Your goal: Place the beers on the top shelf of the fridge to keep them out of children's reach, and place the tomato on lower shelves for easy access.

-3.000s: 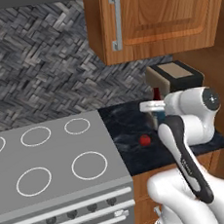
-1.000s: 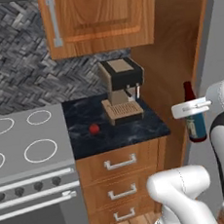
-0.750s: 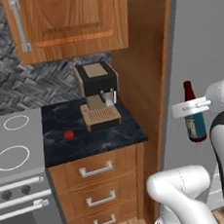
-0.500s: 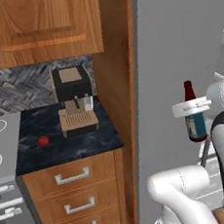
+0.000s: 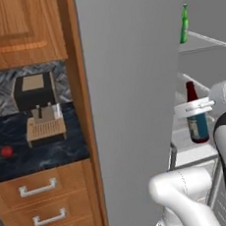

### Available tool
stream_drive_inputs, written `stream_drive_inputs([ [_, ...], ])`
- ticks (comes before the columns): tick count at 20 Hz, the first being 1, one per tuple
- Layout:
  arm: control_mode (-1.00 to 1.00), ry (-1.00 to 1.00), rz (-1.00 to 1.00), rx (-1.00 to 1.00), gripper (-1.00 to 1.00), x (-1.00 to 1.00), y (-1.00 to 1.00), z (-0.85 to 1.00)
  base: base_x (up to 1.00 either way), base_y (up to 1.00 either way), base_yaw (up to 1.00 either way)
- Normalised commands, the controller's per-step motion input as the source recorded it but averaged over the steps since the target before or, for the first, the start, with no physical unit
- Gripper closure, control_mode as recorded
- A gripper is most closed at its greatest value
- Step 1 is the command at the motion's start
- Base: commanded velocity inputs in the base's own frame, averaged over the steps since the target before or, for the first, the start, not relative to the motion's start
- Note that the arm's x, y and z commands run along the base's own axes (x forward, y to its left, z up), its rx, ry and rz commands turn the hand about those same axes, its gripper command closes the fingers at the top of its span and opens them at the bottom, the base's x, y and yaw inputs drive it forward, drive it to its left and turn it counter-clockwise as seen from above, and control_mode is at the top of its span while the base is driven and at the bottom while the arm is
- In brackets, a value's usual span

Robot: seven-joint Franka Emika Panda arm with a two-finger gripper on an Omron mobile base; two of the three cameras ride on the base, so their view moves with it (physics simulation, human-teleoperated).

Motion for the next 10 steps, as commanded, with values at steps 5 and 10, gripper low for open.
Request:
stream_drive_inputs([
  [5,1.00,0.00,0.00,0.00,1.00,0.00,0.00,0.00,0.07,-0.52,0.00],
  [10,1.00,0.00,0.00,0.00,1.00,0.00,0.00,0.00,0.11,-0.51,0.00],
])
